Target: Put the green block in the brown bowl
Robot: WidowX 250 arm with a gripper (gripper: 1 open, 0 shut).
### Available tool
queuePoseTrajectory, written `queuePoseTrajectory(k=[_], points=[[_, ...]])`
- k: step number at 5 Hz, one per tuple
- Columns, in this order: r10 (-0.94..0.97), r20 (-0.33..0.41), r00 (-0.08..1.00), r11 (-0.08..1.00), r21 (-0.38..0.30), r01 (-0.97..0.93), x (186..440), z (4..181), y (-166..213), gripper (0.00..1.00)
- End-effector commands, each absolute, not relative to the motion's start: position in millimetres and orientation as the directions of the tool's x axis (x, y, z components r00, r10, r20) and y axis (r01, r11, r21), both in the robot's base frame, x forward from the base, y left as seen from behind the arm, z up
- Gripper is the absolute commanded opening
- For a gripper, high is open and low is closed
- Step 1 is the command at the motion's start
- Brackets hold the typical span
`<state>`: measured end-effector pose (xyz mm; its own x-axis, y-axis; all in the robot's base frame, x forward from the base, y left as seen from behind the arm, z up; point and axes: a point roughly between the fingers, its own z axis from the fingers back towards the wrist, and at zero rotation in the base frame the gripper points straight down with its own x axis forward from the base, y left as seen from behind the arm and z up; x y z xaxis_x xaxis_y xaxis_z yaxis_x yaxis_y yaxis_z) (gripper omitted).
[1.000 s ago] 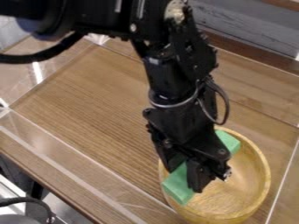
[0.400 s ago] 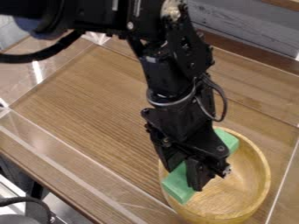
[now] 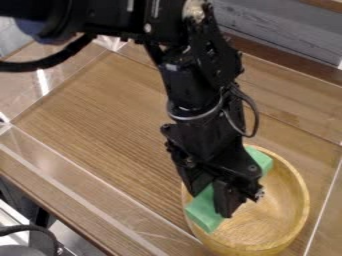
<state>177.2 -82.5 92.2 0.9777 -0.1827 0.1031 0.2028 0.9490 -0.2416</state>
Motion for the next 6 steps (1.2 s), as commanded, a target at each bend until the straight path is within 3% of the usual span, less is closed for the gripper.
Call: queuePoseTrajectory(k=[1,6], points=[[-0.179,0.146,0.973,0.945,-0.249,0.211,182.7,101.1,-82.3,0.0],[-0.156,0.145,0.977,0.943,-0.273,0.191,183.8,102.2,-81.3,0.0]])
